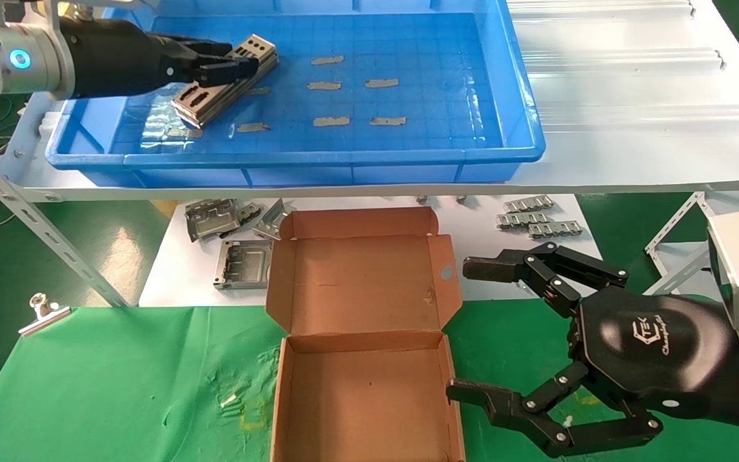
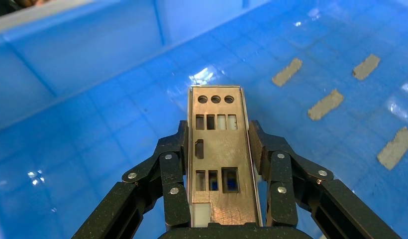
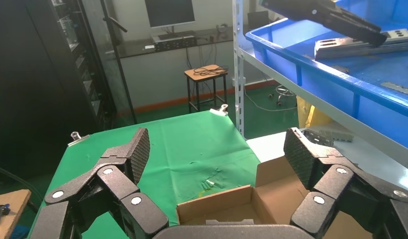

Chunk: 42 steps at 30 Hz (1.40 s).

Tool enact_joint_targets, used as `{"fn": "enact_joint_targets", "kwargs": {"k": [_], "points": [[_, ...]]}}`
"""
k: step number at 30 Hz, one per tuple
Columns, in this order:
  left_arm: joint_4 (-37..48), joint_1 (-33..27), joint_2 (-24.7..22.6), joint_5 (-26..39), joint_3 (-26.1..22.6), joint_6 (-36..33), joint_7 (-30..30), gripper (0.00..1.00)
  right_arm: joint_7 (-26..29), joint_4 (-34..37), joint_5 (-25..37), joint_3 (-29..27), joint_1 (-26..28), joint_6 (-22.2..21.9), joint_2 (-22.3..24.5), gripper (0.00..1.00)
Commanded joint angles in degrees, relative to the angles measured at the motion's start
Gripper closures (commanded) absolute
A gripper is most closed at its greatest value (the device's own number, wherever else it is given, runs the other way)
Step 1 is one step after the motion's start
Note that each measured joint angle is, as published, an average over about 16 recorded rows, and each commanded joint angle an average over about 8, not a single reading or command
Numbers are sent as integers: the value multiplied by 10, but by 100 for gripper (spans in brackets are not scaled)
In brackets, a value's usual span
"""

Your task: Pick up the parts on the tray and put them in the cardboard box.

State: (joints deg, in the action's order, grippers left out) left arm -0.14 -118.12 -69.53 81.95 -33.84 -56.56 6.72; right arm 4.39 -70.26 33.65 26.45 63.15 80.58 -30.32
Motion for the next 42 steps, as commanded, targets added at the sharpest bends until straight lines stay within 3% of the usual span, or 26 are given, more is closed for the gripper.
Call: {"fn": "enact_joint_targets", "kwargs": {"k": [1, 7, 9, 17, 18, 25, 26, 42], "points": [[-1, -1, 0, -1, 0, 2, -1, 93, 0, 0, 0, 0, 0, 0, 0, 0], [0, 0, -3, 1, 0, 4, -2, 20, 0, 0, 0, 0, 0, 0, 0, 0], [0, 0, -4, 1, -1, 5, -1, 3, 0, 0, 0, 0, 0, 0, 0, 0], [1, -2, -5, 2, -2, 2, 0, 0, 0, 0, 0, 0, 0, 0, 0, 0], [1, -2, -5, 3, -2, 0, 0, 8, 0, 0, 0, 0, 0, 0, 0, 0], [1, -3, -3, 4, -3, -18, 1, 96, 0, 0, 0, 0, 0, 0, 0, 0], [1, -3, -3, 4, -3, -20, 1, 100, 0, 0, 0, 0, 0, 0, 0, 0], [1, -4, 0, 3, -2, -26, 0, 100, 0, 0, 0, 0, 0, 0, 0, 0]]}}
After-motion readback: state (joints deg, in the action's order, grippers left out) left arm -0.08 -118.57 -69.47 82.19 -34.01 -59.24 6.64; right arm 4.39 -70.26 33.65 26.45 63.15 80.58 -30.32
